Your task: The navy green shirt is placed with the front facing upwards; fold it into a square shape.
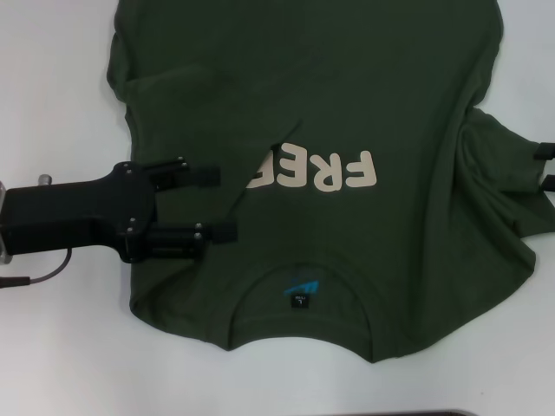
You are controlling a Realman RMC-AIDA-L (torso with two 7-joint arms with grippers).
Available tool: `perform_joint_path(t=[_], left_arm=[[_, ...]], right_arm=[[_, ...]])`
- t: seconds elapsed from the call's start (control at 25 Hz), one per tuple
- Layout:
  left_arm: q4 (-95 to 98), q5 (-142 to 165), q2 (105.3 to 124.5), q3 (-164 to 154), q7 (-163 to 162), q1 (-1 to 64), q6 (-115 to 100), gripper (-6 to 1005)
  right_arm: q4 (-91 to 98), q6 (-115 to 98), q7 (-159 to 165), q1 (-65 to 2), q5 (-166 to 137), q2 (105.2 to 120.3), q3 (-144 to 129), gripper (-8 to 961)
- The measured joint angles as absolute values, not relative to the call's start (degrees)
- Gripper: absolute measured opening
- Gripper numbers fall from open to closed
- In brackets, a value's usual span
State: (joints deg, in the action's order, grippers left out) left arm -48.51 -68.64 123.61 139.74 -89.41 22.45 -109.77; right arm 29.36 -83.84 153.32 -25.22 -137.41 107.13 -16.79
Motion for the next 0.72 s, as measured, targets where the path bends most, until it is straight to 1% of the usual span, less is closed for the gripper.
perform_joint_path(t=[0.6, 0.72], left_arm=[[-48.5, -68.6, 123.66, 139.7, -89.2, 22.3, -109.1, 904], [-48.4, -68.6, 123.66, 139.7, -89.2, 22.3, -109.1, 904]], right_arm=[[27.4, -82.7, 153.6, -26.5, -137.0, 107.21, -16.3, 547], [27.7, -83.5, 153.6, -26.8, -137.0, 106.83, -16.3, 547]])
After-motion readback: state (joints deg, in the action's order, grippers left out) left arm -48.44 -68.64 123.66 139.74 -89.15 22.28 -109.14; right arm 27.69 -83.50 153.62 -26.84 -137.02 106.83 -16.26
